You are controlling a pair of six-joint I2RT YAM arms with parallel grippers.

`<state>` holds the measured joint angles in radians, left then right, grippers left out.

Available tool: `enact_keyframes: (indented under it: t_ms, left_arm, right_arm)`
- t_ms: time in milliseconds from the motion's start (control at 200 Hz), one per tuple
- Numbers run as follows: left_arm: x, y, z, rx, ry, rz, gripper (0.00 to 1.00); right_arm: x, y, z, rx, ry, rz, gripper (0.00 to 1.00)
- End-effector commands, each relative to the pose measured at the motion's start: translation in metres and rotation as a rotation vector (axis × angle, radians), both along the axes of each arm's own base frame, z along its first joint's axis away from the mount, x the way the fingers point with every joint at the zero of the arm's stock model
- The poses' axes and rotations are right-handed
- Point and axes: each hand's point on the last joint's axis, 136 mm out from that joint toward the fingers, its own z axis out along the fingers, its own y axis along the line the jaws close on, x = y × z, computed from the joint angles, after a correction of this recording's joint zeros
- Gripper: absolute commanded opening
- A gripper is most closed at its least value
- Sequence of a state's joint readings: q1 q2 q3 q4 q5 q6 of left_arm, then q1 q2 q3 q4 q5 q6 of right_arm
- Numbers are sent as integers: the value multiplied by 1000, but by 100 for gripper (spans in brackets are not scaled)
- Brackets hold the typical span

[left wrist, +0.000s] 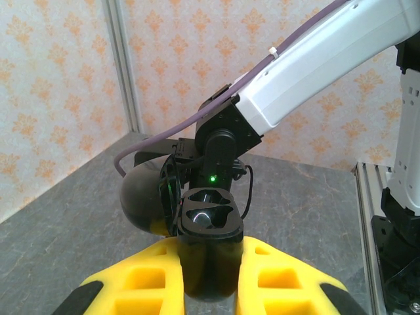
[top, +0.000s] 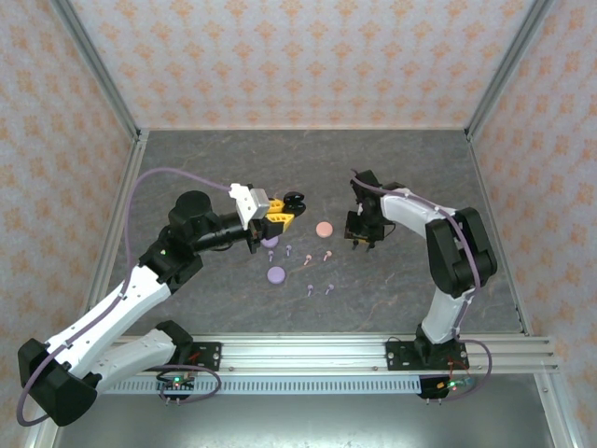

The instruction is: Insert wireless bluetooth earbuds into charging case

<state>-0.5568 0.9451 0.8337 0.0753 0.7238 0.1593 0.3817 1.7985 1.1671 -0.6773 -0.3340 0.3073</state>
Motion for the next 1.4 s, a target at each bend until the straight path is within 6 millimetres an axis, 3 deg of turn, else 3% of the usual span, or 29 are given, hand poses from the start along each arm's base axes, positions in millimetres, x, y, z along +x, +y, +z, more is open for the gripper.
enact_keyframes:
  t_ms: [0, 591, 826, 1146, 1396]
  left_arm:
    - [-3, 1, 17, -4, -50, 6, 0]
    - [0, 0, 16, 7, -43, 9, 0]
    - [1, 0, 16, 6, -40, 12, 0]
    - [5, -3, 12, -30, -8, 15, 0]
    - [9, -7, 3, -93, 66, 14, 0]
  right_arm:
    - [-2, -7, 0, -58, 16, -8, 33]
    - [-5, -4, -14, -58, 48, 5, 25]
    - [-1, -4, -10, -54, 16, 10, 21]
    - [8, -1, 17, -31, -112, 50, 18]
    - [12, 14, 76, 65, -338, 131, 17]
